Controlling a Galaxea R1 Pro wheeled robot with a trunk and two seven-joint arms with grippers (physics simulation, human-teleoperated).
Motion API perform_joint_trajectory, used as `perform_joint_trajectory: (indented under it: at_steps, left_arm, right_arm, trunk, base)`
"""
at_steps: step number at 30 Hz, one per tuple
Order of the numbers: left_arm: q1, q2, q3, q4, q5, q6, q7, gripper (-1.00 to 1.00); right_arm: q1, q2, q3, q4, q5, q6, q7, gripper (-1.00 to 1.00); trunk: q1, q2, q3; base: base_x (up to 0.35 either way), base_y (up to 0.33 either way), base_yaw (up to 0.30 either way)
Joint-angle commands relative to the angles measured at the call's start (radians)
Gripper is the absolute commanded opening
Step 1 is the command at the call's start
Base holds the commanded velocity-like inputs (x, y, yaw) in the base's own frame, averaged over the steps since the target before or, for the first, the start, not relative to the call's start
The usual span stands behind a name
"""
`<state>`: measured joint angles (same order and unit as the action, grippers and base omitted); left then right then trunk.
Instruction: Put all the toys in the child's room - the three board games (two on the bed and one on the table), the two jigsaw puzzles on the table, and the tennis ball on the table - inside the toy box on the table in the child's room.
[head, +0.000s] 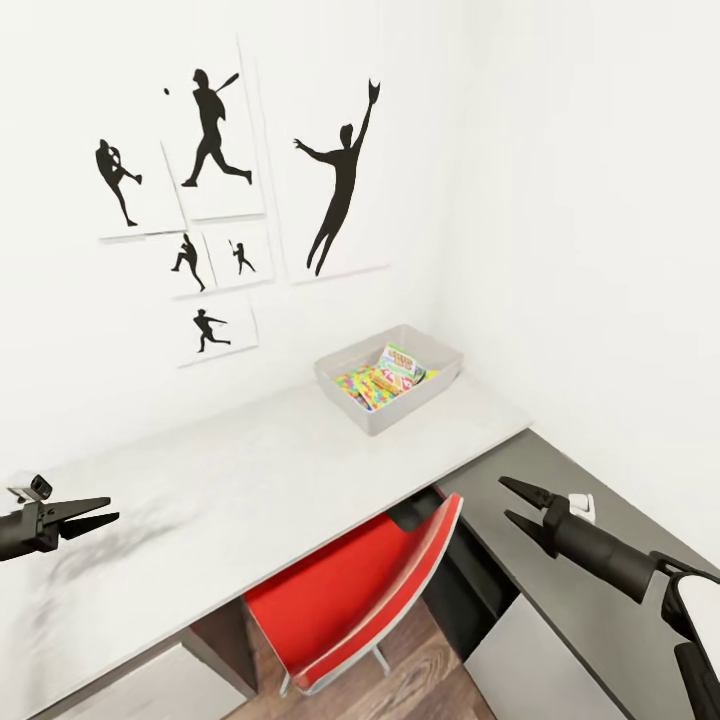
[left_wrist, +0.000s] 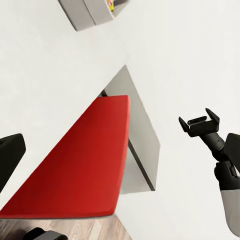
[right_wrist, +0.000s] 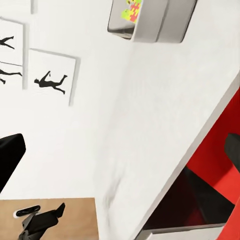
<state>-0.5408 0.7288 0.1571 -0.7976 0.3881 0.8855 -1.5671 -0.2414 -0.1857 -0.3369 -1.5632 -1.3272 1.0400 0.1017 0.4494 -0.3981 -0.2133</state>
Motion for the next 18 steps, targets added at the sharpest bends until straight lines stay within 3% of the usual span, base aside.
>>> perform_joint_trajectory:
  at_steps: [1,18]
  left_arm:
    - [0.0,0.0,-0.001,0.0,0.0,0.01,-0.004,1.0]
    - [0.002,0.0,-0.001,0.0,0.0,0.01,-0.004,1.0]
  right_arm:
    - [-0.001,0.0,0.0,0.0,0.011,0.005,0.01,1.0]
    - [-0.001,0.0,0.002,0.0,0.011,0.004,0.01,1.0]
  trunk:
    - [0.001,-0.002,0.0]
    - [0.001,-0.002,0.028]
  base:
    - [0.0,0.0,0.0]
    - [0.0,0.0,0.0]
